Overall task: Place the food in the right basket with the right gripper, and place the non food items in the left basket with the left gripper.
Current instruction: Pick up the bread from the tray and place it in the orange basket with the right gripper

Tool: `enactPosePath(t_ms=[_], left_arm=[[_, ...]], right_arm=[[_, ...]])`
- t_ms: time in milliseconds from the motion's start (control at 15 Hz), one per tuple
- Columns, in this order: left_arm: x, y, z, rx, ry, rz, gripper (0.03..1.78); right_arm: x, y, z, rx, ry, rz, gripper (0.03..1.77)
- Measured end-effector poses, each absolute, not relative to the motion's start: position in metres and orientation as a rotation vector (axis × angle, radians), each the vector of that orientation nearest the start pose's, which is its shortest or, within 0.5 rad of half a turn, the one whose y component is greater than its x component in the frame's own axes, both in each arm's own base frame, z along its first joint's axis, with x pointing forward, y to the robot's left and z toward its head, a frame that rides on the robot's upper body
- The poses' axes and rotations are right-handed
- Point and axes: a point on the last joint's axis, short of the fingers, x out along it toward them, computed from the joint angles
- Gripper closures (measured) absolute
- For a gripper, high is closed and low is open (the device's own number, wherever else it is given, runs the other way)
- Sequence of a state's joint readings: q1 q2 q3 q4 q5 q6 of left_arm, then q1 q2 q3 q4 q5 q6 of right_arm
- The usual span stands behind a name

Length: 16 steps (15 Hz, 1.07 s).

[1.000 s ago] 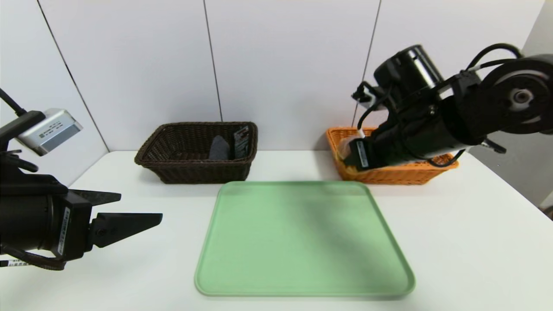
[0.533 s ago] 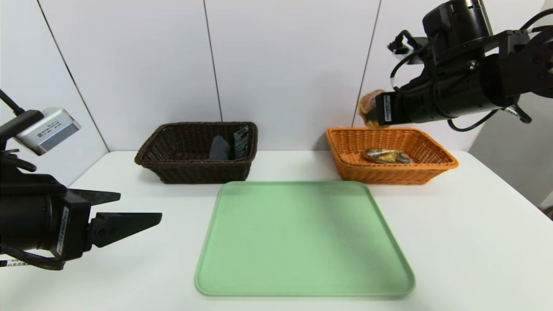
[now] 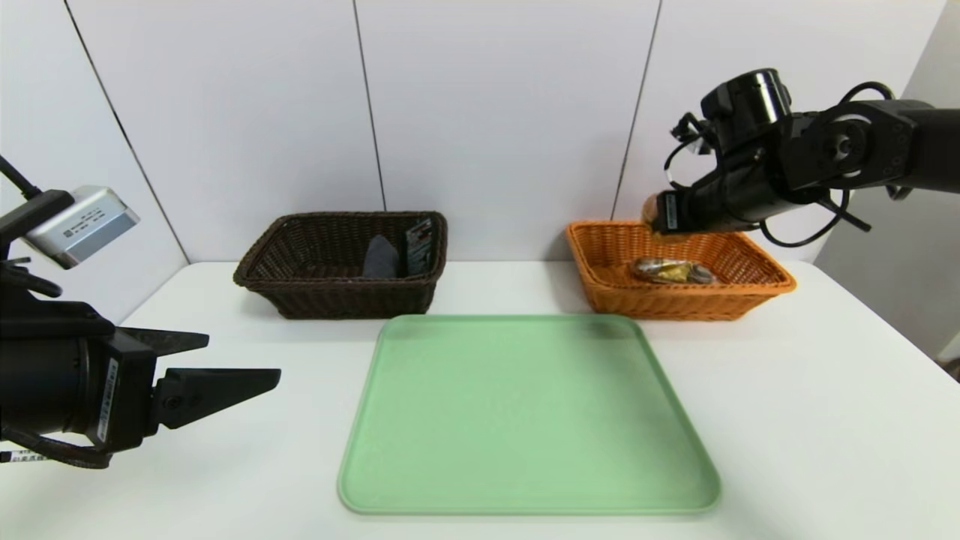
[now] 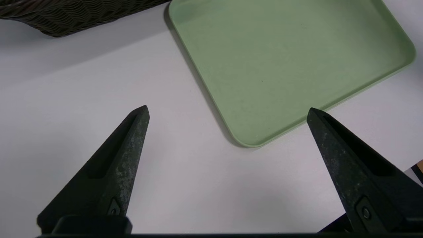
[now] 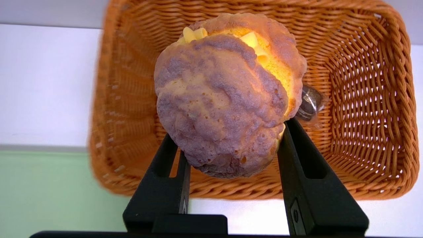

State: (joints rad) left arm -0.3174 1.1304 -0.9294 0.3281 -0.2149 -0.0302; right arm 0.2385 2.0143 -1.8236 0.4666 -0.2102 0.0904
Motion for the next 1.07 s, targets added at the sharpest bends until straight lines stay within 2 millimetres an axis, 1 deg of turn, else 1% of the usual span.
enactPosePath(t_ms=[67,333,533,667,867,1067], left_arm=[[0.138,-0.050,0.259,-0.001,0.543,-0.512,0.12],[0.138,-0.050,0.259,-0.001,0.543,-0.512,0.12],[0.137,-0.050,0.259,-0.001,0.540,-0.513,0.12],[0.137,-0.050,0.260,-0.002,0.536,-0.512,0.12],[0.137,-0.050,0.260,-0.001,0.536,-0.514,0.12],[0.136,-0.050,0.262,0.000,0.530,-0.514,0.12]], right_arm=[[0.393,0.086,0.242,-0.059,0.659,-0.014,1.04],[0.411,0.085,0.217,-0.072,0.710,-0.023,0.67],[0.420,0.086,0.203,-0.078,0.736,-0.026,0.48],[0.421,0.087,0.202,-0.077,0.742,-0.023,0.39],[0.416,0.086,0.204,-0.084,0.770,-0.021,0.30],[0.410,0.085,0.216,-0.072,0.752,-0.006,0.23]])
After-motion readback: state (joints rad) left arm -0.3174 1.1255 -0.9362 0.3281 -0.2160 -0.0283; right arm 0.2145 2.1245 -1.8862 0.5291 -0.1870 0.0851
